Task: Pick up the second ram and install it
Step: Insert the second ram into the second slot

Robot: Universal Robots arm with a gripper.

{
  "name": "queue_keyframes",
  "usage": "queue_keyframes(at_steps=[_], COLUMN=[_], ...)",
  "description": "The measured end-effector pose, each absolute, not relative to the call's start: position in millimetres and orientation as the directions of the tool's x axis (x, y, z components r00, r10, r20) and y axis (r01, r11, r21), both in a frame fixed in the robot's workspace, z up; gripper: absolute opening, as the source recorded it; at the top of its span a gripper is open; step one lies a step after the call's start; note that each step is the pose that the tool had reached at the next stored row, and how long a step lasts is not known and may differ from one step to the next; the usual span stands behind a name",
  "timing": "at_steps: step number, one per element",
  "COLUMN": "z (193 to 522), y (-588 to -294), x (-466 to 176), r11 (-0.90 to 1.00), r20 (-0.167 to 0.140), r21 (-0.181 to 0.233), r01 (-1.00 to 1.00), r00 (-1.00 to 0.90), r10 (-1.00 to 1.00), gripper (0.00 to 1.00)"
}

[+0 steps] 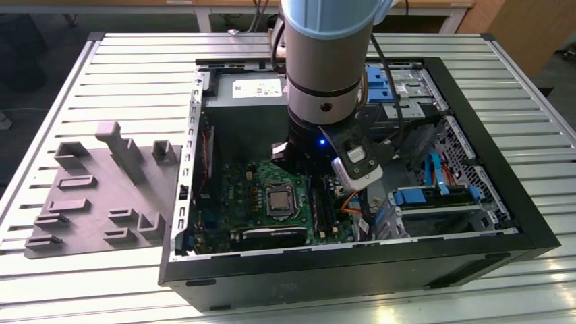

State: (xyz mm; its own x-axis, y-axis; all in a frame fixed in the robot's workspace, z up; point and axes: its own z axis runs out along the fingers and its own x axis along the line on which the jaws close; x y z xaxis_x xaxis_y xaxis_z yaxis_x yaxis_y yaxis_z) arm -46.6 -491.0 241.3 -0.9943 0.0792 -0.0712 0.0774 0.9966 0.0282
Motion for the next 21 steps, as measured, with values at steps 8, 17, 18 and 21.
queue_keyframes(at_steps=[8,17,18,21], z=[238.4,236.5,236.3,236.1], y=[-490.9,-490.8,-490.8,-490.9], x=[-46.6,-46.6,-46.6,-46.6], r11=[0.997,0.997,0.997,0.997], r20=[-0.071,-0.071,-0.071,-0.071], r21=[0.028,0.029,0.028,0.028], r01=[0.075,0.075,0.075,0.075], r00=[-0.995,-0.994,-0.994,-0.994], r10=[0.077,0.077,0.077,0.077], gripper=[0.12,0.12,0.12,0.12])
